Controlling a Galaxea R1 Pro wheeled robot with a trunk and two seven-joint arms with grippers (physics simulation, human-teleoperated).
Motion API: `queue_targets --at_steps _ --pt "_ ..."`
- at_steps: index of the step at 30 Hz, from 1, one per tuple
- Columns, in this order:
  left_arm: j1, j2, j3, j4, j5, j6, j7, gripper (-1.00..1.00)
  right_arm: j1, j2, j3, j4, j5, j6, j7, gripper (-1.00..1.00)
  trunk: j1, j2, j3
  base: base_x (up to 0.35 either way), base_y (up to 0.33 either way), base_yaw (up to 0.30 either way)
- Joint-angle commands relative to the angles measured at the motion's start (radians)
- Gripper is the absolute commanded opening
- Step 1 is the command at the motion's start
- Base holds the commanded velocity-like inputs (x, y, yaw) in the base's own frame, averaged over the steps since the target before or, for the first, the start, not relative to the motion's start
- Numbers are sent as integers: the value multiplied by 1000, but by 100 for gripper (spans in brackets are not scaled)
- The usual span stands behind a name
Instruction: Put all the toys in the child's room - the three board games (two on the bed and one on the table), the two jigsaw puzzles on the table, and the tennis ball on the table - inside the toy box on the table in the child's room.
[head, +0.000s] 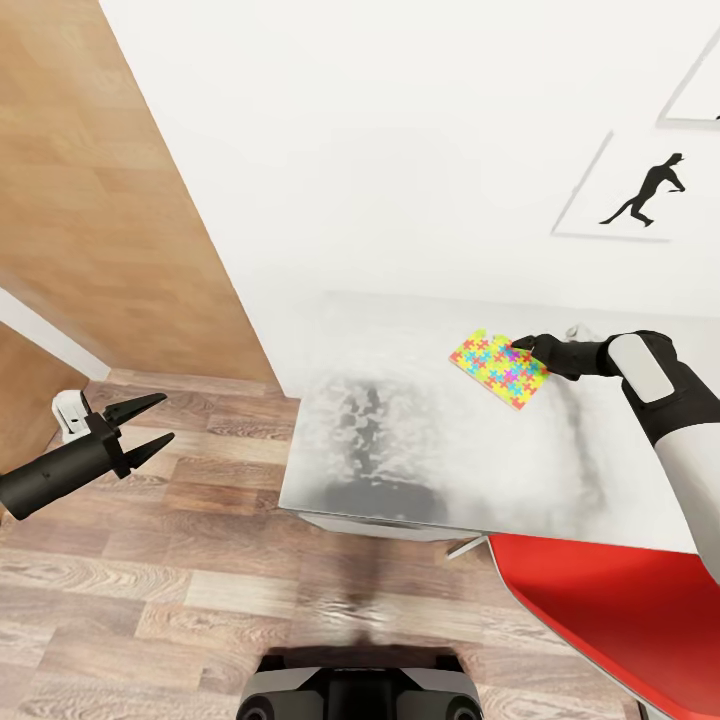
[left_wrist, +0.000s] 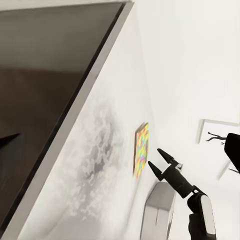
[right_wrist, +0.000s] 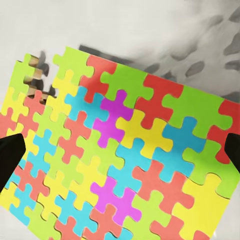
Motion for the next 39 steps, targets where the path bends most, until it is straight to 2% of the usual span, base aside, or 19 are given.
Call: queue_targets --at_steps 1,12,32,39 --pt "-1 0 1 -1 11 3 10 100 -1 -1 5 -1 -10 1 -9 100 1 -2 -1 1 0 0" --pt "-1 1 1 -1 11 3 10 100 0 -1 6 -2 -11 2 -9 100 1 -2 -1 0 0 73" --pt "-1 2 1 -2 11 3 10 100 0 -1 5 -2 -12 2 -9 100 1 -2 -1 0 0 266" --pt "0 2 1 -2 11 3 10 100 -1 -1 5 -2 -12 2 -9 100 1 -2 -1 0 0 161"
